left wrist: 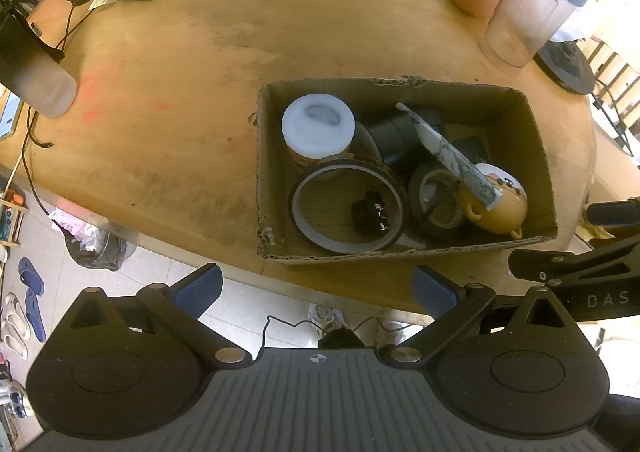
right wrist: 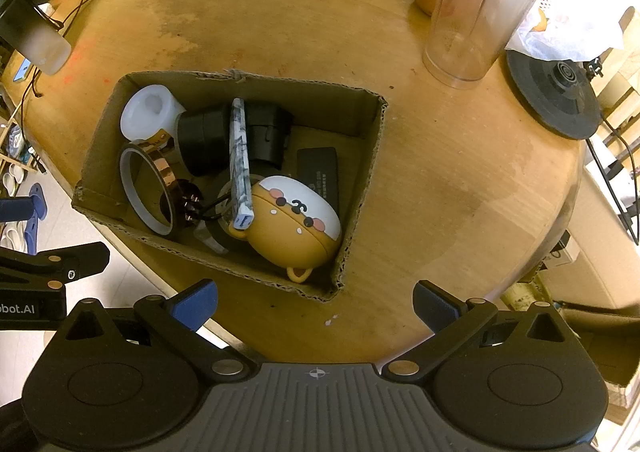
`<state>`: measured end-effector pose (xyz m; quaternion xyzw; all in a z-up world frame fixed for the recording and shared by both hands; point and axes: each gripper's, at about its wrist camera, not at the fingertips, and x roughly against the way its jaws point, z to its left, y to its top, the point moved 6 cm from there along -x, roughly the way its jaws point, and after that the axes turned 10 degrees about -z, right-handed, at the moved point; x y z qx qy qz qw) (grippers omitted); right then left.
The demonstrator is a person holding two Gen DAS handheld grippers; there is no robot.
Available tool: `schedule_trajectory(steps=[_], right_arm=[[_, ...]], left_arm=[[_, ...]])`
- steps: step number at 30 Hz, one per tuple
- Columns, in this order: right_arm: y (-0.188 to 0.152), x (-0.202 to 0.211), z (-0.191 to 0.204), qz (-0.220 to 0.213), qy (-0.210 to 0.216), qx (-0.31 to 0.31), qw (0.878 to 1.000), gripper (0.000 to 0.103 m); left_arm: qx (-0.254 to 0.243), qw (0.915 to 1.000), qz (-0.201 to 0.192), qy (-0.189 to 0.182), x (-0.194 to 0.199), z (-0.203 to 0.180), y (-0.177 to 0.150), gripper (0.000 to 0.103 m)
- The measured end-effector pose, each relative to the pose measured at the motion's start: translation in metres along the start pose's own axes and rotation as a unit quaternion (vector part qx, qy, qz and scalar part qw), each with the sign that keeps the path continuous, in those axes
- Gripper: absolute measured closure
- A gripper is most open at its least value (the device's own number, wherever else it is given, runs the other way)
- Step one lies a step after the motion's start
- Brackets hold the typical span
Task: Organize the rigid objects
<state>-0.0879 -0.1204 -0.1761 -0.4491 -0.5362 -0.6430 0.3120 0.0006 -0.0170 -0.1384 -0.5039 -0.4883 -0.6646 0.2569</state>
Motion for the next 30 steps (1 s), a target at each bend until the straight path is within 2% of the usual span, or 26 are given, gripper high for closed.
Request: schedule_trajectory(steps=[30], right_arm=[[-0.0003,0.0001,-0.0001,0.001,0.0,-0.002,1.0,0.0]], left_arm=[[0.002,1.0,0.002,-0.004,0.001,-0.0004,-0.002,0.0]])
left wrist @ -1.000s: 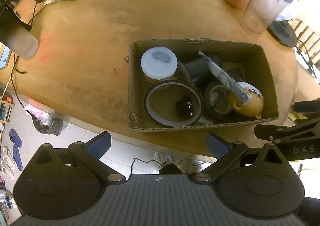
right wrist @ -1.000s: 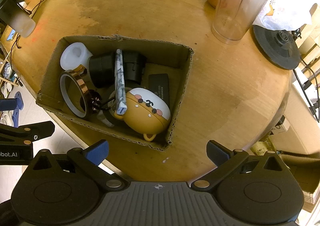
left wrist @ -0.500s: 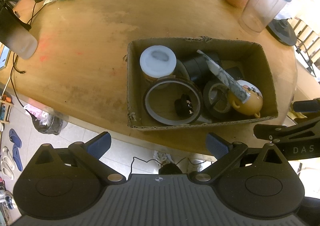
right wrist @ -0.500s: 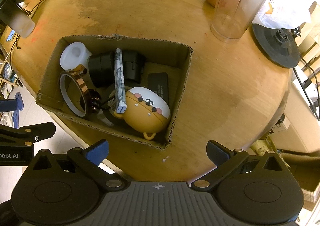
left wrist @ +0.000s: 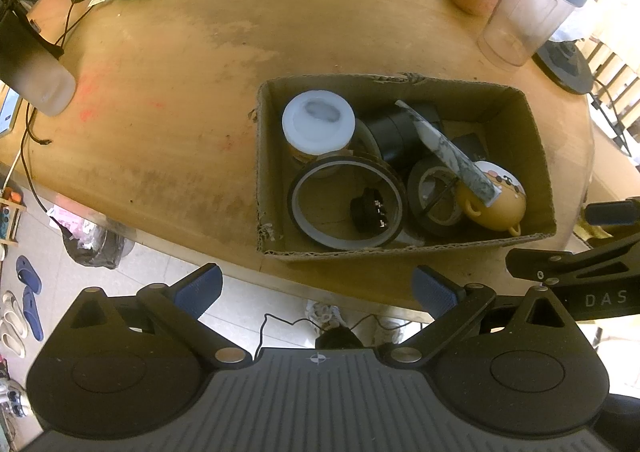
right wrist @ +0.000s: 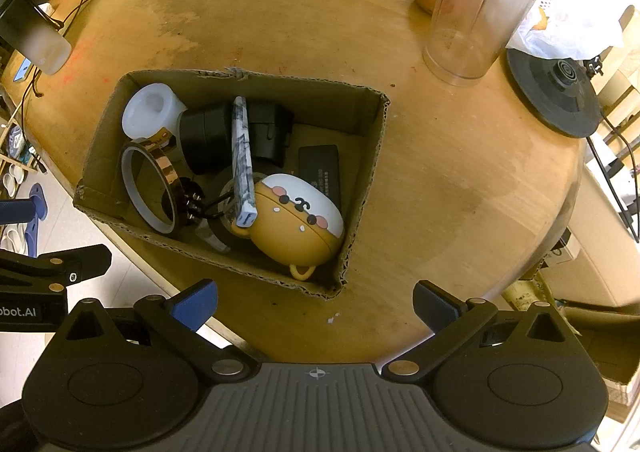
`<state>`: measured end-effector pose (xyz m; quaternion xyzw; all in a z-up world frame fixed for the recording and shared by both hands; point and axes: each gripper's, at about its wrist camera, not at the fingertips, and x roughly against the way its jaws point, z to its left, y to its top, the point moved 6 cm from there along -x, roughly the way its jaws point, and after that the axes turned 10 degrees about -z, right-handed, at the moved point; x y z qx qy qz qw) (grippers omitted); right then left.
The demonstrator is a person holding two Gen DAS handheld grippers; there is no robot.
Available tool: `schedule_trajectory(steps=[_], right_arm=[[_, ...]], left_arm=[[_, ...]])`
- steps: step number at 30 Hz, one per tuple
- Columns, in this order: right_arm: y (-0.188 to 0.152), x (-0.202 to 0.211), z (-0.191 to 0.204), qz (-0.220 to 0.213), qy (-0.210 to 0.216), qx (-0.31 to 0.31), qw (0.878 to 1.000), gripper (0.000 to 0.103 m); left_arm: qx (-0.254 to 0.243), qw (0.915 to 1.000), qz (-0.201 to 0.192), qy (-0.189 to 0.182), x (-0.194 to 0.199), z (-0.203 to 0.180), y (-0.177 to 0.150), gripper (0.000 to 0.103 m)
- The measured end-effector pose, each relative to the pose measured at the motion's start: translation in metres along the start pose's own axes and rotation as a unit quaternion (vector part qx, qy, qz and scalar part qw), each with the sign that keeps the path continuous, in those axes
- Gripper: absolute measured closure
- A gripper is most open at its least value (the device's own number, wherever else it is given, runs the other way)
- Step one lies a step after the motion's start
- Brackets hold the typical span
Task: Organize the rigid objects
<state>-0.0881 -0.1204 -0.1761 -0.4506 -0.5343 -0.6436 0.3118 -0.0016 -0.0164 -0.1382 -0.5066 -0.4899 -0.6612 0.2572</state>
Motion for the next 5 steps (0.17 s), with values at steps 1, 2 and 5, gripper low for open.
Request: schedule_trajectory(steps=[1,2,5], right_arm=[[0.0,0.0,0.0,0.0,0.0,0.0,1.0,0.0],[0.0002,-0.0001,0.0,0.0,0.0,0.0,1.0,0.0],[-0.0005,0.0,0.0016,0.0,0.0,0.002,1.0,0.0]], left_arm=[[0.0,1.0,0.0,-0.001,-0.0002,0.0004,0.0003,0.0],[0.001,1.0,-0.001,-0.002,-0.0001,0.0006,0.0006,0.0],[0.005,0.9999,-0.005,-0.008,0.0009,0.0004,0.0014,0.0]])
